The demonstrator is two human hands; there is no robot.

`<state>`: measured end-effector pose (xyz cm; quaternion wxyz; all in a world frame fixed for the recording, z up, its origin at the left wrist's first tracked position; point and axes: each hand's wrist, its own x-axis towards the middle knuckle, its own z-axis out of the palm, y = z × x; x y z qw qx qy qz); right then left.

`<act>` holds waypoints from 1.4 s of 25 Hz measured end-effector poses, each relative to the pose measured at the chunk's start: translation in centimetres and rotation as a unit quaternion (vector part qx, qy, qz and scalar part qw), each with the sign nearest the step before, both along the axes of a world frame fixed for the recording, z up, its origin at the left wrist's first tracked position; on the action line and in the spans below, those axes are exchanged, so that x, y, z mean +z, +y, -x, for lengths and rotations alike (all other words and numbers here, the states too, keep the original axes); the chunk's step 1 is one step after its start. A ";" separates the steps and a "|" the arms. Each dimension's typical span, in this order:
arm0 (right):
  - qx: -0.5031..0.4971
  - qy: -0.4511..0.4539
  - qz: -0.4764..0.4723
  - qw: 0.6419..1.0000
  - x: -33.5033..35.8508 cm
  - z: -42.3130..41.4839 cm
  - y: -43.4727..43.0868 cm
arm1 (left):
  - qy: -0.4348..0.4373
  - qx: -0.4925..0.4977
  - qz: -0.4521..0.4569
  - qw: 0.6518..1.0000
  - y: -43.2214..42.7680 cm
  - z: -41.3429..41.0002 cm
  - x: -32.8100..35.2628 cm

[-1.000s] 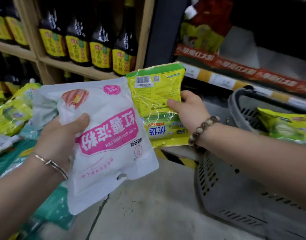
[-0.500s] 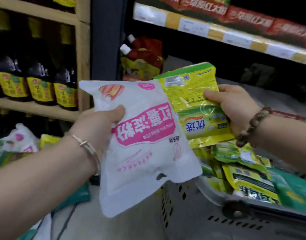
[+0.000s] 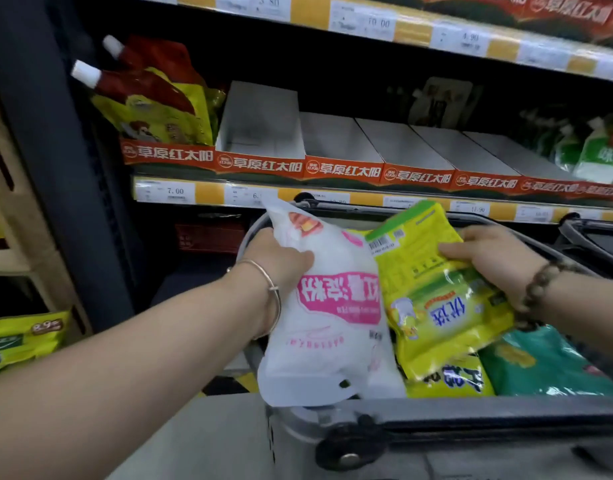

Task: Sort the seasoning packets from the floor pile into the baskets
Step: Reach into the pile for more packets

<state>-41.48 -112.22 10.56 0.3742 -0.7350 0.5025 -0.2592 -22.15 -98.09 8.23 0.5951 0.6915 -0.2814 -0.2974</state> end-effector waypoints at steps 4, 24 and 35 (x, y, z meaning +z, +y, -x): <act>-0.003 0.073 0.007 0.997 -3.1 2.4 0.1 | -0.199 -0.028 -0.104 0.974 -0.8 -0.4 -0.6; 0.241 0.506 0.250 0.790 -5.2 1.0 2.9 | -0.589 -0.390 -0.410 0.577 -0.8 2.9 -4.8; 0.207 0.503 0.242 0.804 -4.6 -0.6 3.3 | -0.585 -0.387 -0.367 0.611 -1.2 3.1 -3.1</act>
